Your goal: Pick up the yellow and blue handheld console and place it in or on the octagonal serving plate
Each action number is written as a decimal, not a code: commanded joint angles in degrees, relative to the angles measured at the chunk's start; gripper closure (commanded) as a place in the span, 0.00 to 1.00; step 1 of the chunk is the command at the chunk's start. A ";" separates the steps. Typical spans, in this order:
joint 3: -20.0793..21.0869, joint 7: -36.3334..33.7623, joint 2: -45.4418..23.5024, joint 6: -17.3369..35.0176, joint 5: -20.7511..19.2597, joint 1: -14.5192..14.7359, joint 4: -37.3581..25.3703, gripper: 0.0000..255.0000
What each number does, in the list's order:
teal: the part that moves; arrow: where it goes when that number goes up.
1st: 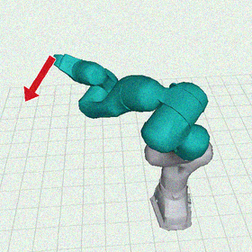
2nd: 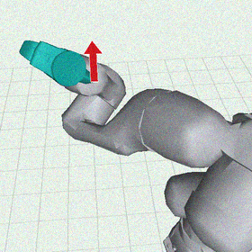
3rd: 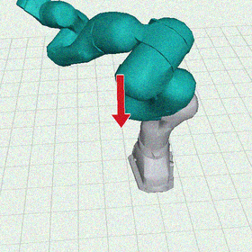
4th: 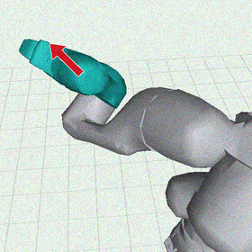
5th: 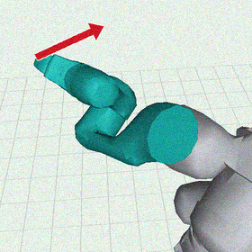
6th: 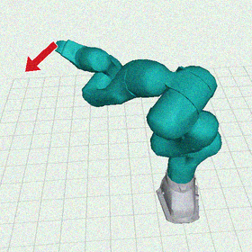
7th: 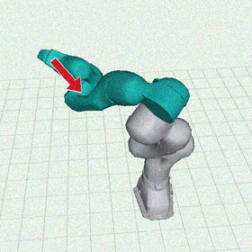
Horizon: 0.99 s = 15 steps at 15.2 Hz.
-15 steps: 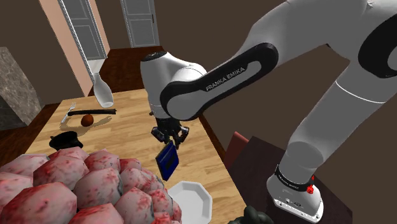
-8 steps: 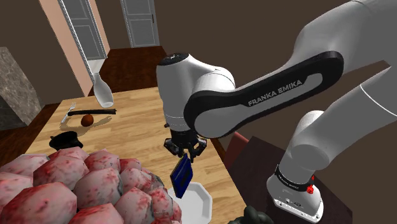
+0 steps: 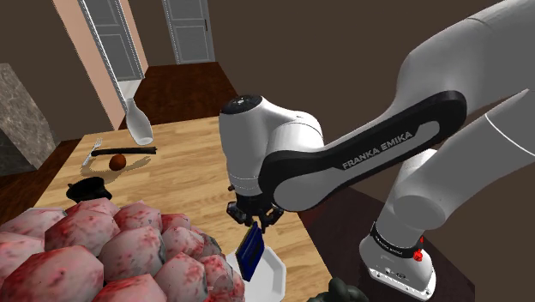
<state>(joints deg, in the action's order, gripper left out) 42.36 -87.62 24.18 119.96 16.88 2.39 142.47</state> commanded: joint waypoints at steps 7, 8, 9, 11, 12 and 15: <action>2.72 -1.30 -4.33 7.37 -0.99 -1.21 3.29 1.00; 3.11 -1.54 -4.98 8.33 -1.21 -1.41 3.65 1.00; 3.50 -1.81 -5.65 9.30 -1.47 -1.64 4.00 1.00; 4.30 -2.42 -7.09 11.25 -2.10 -2.13 4.67 1.00; 4.71 -2.77 -7.85 12.24 -2.48 -2.41 4.98 1.00; 4.80 -2.86 -8.03 12.48 -2.58 -2.47 5.05 1.00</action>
<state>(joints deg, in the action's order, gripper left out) 47.08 -90.40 16.27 132.29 14.36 -0.04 147.52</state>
